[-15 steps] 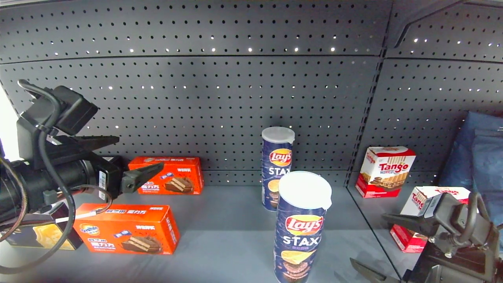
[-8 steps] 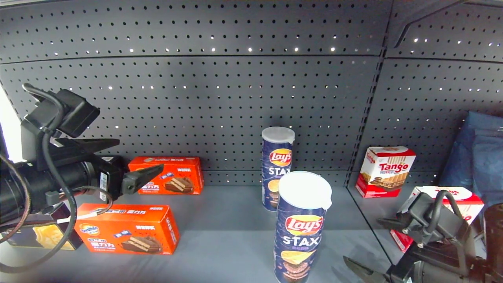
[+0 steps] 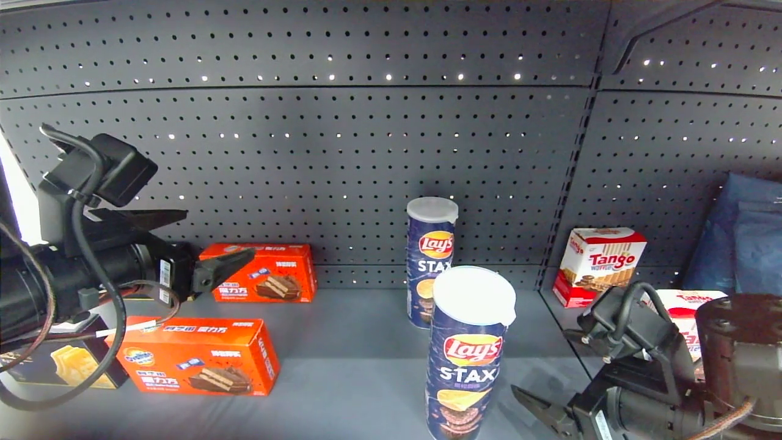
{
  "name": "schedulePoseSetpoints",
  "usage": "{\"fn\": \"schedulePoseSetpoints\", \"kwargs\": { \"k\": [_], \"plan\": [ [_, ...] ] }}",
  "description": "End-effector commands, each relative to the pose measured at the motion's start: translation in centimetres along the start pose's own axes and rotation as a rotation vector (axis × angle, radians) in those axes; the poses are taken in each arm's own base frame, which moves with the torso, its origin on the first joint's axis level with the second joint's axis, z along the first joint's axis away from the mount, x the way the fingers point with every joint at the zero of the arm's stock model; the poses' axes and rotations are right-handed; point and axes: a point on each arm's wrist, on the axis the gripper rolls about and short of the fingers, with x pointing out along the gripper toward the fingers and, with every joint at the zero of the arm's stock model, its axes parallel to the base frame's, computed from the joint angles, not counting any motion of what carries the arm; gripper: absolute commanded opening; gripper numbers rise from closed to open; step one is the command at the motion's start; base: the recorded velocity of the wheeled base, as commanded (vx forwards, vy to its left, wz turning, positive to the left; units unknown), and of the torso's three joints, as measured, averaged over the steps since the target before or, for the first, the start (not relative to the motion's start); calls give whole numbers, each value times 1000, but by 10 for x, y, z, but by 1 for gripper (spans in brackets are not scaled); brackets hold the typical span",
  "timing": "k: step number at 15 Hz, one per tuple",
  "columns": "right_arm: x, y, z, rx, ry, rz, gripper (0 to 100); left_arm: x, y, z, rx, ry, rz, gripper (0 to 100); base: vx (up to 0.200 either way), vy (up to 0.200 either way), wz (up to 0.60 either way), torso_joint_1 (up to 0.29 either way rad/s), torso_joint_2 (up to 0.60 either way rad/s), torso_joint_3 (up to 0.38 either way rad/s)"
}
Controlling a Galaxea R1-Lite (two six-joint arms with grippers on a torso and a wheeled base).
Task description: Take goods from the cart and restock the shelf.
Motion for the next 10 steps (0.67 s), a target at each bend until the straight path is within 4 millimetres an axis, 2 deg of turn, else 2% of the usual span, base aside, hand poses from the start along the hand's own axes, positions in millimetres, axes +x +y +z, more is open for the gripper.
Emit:
{"fn": "schedulePoseSetpoints", "kwargs": {
  "k": [1,10],
  "plan": [
    [9,2,2,-7,14,3,100,5,0,-3,-2,13,-3,100,0,0,0,0,0,0],
    [23,6,10,-11,15,8,100,6,-1,-7,-3,25,-6,100,0,0,0,0,0,0]
  ]
}}
